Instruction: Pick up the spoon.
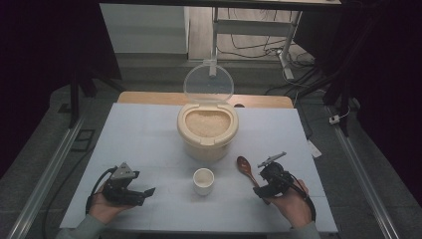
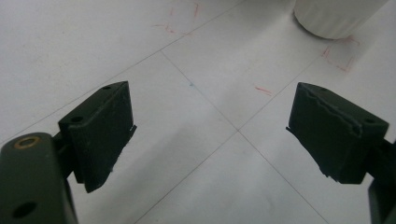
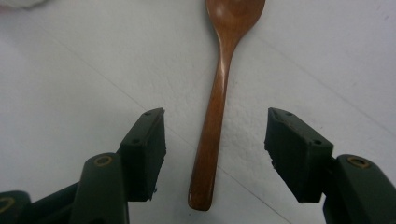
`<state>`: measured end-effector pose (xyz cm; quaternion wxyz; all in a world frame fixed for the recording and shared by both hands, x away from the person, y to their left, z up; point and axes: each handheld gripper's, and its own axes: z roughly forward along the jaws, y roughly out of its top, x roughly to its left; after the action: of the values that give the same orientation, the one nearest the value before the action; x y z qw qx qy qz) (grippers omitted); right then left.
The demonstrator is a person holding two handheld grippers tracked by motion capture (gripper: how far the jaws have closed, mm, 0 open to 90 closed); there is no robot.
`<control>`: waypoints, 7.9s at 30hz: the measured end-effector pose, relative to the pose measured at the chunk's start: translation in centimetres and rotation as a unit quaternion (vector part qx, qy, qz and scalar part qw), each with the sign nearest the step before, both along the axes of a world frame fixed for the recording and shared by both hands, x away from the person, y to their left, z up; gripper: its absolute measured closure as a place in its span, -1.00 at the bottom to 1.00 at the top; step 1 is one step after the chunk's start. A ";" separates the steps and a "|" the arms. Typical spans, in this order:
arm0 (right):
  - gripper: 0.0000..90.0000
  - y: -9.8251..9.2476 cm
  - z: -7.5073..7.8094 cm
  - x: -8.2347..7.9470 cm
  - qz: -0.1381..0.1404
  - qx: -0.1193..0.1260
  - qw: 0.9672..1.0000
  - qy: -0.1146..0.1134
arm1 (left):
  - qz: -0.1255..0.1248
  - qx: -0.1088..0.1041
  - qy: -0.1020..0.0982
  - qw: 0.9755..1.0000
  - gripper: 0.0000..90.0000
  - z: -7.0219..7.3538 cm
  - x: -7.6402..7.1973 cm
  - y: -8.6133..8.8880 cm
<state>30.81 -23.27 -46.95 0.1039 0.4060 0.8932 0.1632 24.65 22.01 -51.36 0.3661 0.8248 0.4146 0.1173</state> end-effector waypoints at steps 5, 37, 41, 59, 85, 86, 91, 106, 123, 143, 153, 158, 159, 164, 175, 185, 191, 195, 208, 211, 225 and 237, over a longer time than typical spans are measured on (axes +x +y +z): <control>-0.03 0.0 -0.9 0.3 -0.002 -0.007 1.000 0.012 | -0.002 0.003 0.002 1.000 -0.68 -0.1 0.0 -0.1; 0.75 1.3 -2.4 1.7 -0.035 -0.029 0.998 0.052 | -0.006 0.016 0.009 1.000 -0.68 -0.6 0.1 -0.2; 0.75 1.2 -2.4 1.7 -0.030 -0.026 0.998 0.049 | -0.008 0.017 0.010 1.000 -0.68 -0.6 0.2 -0.2; 0.75 -1.8 0.3 1.1 -0.014 0.065 0.998 0.021 | -0.010 0.024 0.012 1.000 -0.67 -0.8 0.2 -0.1; 0.75 -2.9 4.6 -0.6 0.062 0.162 0.984 -0.029 | -0.008 0.027 0.015 0.999 -0.68 -0.9 0.3 0.0; 0.75 -2.8 4.7 -0.6 0.065 0.163 0.984 -0.031 | -0.008 0.027 0.015 0.999 -0.68 -0.9 0.3 0.0; 0.75 -2.4 4.9 -0.7 0.083 0.171 0.981 -0.036 | -0.008 0.027 0.015 0.999 -0.68 -0.9 0.4 0.0; 0.75 0.0 5.4 -0.4 0.140 0.184 0.972 -0.032 | -0.007 0.026 0.017 0.999 -0.68 -1.0 0.5 -0.1; 0.75 4.3 6.2 0.9 0.213 0.171 0.961 -0.032 | -0.009 0.025 0.015 1.000 -0.68 -1.0 0.5 0.0; 0.75 7.3 5.5 1.3 0.286 0.142 0.947 -0.028 | -0.012 0.025 0.009 1.000 -0.68 -0.8 0.4 -0.2; 0.75 8.1 5.3 1.0 0.300 0.136 0.944 -0.025 | -0.021 0.019 -0.004 1.000 -0.68 -0.2 0.3 -0.3; 0.75 9.0 5.3 0.9 0.311 0.133 0.941 -0.027 | -0.027 0.008 -0.009 1.000 -0.68 0.5 0.3 -0.3; 0.75 9.2 5.3 0.9 0.316 0.130 0.939 -0.027 | -0.030 0.008 -0.011 0.999 -0.67 0.7 0.2 -0.3; 0.75 9.4 5.2 0.9 0.319 0.130 0.939 -0.028 | -0.052 0.000 -0.031 0.998 -0.64 2.6 0.0 -0.8; 0.75 10.3 5.1 0.9 0.333 0.124 0.935 -0.026 | -0.120 0.007 -0.065 0.991 -0.61 7.4 1.0 -3.8; 0.75 11.1 5.0 0.6 0.347 0.122 0.930 -0.025 | -0.197 0.038 -0.071 0.977 -0.56 10.1 2.1 -8.1; 0.75 11.4 5.1 0.3 0.357 0.108 0.928 -0.030 | -0.233 0.067 -0.059 0.968 -0.47 10.4 2.9 -10.9; 0.75 11.6 5.2 0.0 0.364 0.095 0.926 -0.036 | -0.245 0.081 -0.044 0.965 -0.39 10.2 3.5 -12.1; 0.75 11.8 5.2 -0.3 0.375 0.089 0.922 -0.041 | -0.275 0.089 -0.026 0.957 -0.12 9.9 4.2 -13.3; 0.75 11.8 5.1 -0.3 0.378 0.083 0.921 -0.043 | -0.285 0.094 -0.019 0.954 -0.05 9.7 4.2 -13.7; 0.75 12.1 5.3 -1.0 0.404 0.066 0.910 -0.061 | -0.328 0.132 0.014 0.935 0.41 8.6 4.3 -14.8; 0.73 12.4 5.0 -1.6 0.434 0.057 0.897 -0.061 | -0.366 0.136 0.029 0.920 0.77 7.9 4.3 -15.2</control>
<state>29.22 -10.87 -41.95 0.0541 -0.0271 0.9617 0.2672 28.91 6.82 -43.51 0.2556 0.9639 0.0741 0.0063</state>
